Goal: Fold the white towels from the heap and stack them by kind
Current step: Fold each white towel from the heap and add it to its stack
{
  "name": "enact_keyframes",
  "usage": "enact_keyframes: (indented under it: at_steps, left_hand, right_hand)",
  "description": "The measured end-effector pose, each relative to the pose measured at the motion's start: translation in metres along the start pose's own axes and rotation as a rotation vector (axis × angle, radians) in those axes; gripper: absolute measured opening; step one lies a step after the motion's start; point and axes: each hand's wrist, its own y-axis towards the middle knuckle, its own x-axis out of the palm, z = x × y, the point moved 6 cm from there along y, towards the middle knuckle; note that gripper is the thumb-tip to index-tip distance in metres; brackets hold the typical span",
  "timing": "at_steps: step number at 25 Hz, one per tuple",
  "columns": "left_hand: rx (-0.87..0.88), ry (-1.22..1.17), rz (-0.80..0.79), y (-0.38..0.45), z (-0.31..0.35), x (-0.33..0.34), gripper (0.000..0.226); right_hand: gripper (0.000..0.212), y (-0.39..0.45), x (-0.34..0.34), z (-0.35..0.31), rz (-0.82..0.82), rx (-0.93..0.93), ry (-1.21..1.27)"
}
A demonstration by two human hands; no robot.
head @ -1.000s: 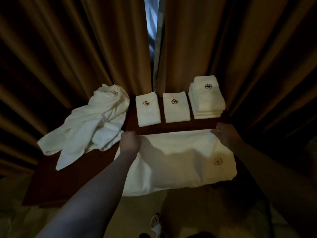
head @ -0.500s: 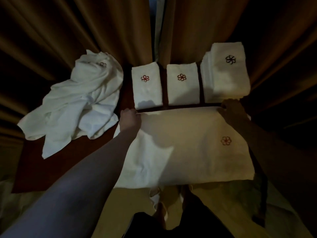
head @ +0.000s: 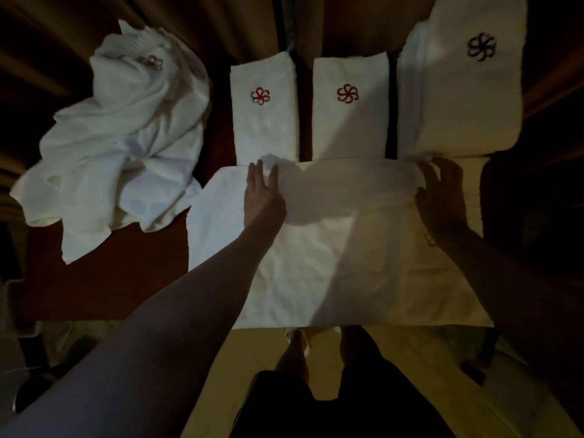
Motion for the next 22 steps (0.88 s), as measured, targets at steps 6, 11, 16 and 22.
enact_keyframes:
  at_steps: [6, 11, 16, 22]
  left_hand:
    - [0.419, 0.231, -0.289, -0.042, 0.059, 0.073, 0.066]
    - [0.387, 0.276, -0.322, -0.054, 0.083, 0.087, 0.078]
    - [0.364, 0.208, -0.367, -0.057, 0.079, 0.073, 0.071]
    - [0.155, 0.147, -0.178, -0.068, -0.012, 0.023, 0.05]
  right_hand:
    - [0.056, -0.039, 0.031, 0.028, -0.221, 0.13, -0.079]
    - [0.061, -0.049, 0.036, 0.053, -0.279, 0.176, -0.155]
    - [0.062, -0.053, 0.035, 0.019, -0.2, 0.072, -0.153]
    - [0.057, -0.073, 0.07, -0.105, -0.348, -0.276, -0.067]
